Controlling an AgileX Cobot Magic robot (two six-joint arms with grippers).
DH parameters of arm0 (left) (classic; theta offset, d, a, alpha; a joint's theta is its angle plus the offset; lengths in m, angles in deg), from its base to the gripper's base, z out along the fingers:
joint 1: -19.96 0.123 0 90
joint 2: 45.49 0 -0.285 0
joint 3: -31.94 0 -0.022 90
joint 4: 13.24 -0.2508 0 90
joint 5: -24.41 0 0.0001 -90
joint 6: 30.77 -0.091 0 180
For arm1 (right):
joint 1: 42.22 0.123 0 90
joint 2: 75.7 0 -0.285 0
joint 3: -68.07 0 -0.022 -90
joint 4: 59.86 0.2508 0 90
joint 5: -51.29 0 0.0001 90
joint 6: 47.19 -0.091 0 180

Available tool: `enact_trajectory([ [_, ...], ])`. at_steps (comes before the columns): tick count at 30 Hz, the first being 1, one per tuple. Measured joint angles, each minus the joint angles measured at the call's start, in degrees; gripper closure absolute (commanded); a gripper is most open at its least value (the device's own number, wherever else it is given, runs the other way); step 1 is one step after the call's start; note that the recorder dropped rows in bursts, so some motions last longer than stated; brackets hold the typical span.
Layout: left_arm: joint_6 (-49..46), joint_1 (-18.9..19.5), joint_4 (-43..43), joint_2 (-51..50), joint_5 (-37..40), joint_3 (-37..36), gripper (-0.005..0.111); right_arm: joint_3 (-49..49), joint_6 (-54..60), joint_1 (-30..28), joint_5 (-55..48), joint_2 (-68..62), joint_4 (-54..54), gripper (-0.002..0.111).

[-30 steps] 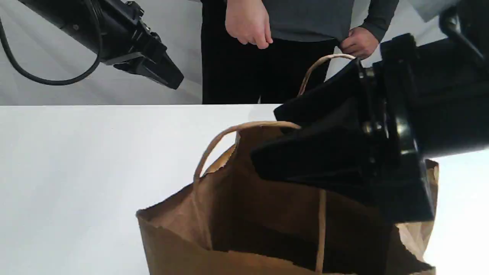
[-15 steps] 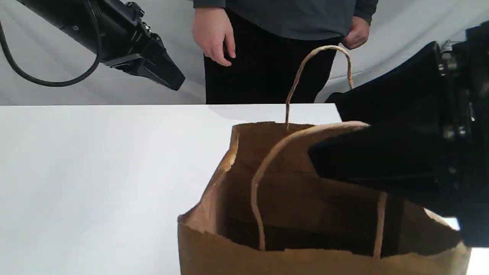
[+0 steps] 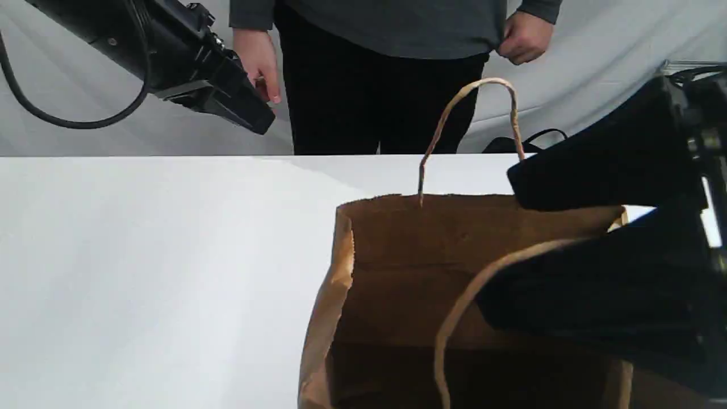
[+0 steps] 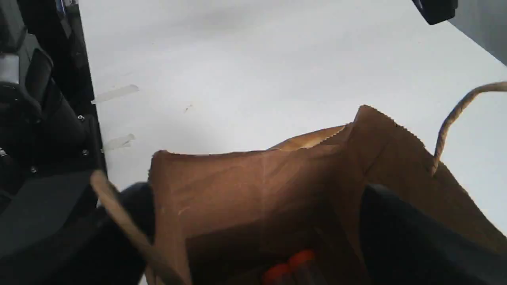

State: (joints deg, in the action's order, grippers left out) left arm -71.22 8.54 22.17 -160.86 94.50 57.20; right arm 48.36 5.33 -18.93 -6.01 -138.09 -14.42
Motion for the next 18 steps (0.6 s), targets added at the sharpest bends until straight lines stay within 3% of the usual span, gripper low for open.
enact_trajectory([
  [18, 0.0, 0.0, -0.62, 0.0, 0.0, 0.0, 0.08, 0.0, -1.41, 0.0, -12.15, 0.14, -4.2, 0.037],
])
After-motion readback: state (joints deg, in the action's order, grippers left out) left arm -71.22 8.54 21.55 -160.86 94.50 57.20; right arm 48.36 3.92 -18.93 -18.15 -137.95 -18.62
